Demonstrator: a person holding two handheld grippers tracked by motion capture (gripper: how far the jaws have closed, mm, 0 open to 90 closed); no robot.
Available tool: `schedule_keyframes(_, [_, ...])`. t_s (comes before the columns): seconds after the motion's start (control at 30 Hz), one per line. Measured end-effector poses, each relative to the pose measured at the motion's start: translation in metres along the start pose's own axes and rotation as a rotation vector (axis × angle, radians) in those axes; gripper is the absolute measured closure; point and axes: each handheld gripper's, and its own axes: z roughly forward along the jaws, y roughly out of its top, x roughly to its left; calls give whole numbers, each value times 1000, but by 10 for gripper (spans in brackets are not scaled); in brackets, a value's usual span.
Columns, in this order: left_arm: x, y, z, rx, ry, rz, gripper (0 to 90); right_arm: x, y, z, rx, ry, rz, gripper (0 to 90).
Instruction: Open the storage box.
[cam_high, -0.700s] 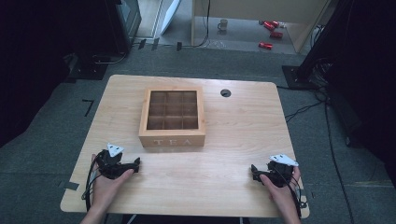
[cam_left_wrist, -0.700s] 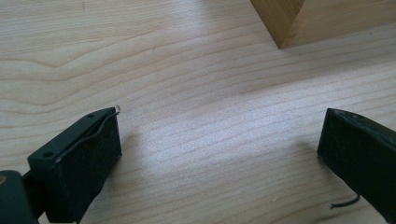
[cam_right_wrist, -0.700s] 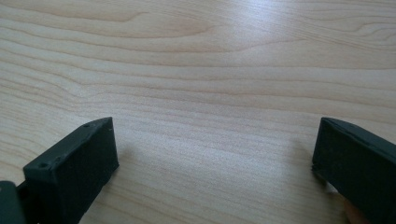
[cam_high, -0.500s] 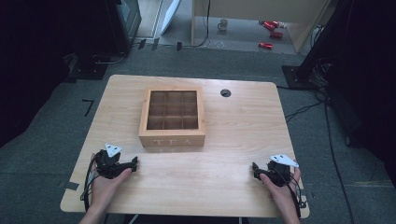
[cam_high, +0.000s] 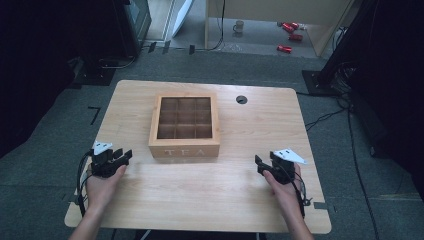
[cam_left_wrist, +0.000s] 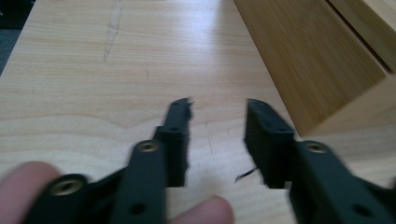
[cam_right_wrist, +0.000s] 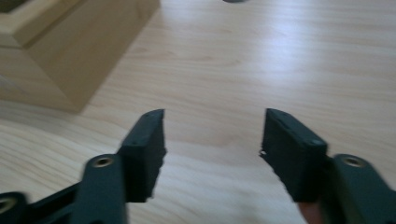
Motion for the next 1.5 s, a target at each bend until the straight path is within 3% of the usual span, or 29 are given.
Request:
schedule_keyframes(0.03, [0, 2, 4, 4, -11, 2, 685, 5, 3, 4, -8, 15, -5, 464])
schedule_keyframes(0.1, [-3, 9, 13, 4, -45, -10, 793, 20, 10, 18, -27, 45, -4, 579])
schedule_keyframes(0.23, [-7, 20, 27, -7, -80, -30, 855, 39, 18, 37, -49, 71, -15, 669])
schedule_keyframes(0.3, [-8, 23, 33, -13, -71, -50, 900, 48, 23, 46, -47, 102, -13, 720])
schedule_keyframes(0.37, [-8, 26, 39, -14, -106, -60, 900, 57, 28, 54, -38, 133, -11, 743])
schedule_keyframes(0.47, [-11, 29, 43, -13, -172, -35, 900, 66, 34, 65, -39, 148, -15, 746])
schedule_keyframes(0.7, [-30, 28, 54, 25, -211, 41, 900, 81, 39, 85, -53, 191, -69, 765])
schedule_keyframes(0.77, [-34, 29, 55, 13, -194, 47, 900, 82, 39, 88, -50, 178, -67, 775])
schedule_keyframes(0.93, [-33, 29, 56, 2, -201, 53, 900, 81, 37, 91, -67, 231, -37, 900])
schedule_keyframes(1.03, [-32, 28, 56, 2, -208, 60, 900, 83, 36, 90, -74, 229, -45, 900])
schedule_keyframes(1.1, [-33, 27, 55, 0, -209, 64, 900, 78, 35, 91, -75, 269, -4, 900])
schedule_keyframes(1.3, [-38, 25, 53, 6, -228, 81, 900, 73, 32, 86, -78, 273, 7, 900])
schedule_keyframes(1.5, [-55, 20, 47, 21, -220, 128, 900, 65, 25, 75, -79, 258, 18, 900])
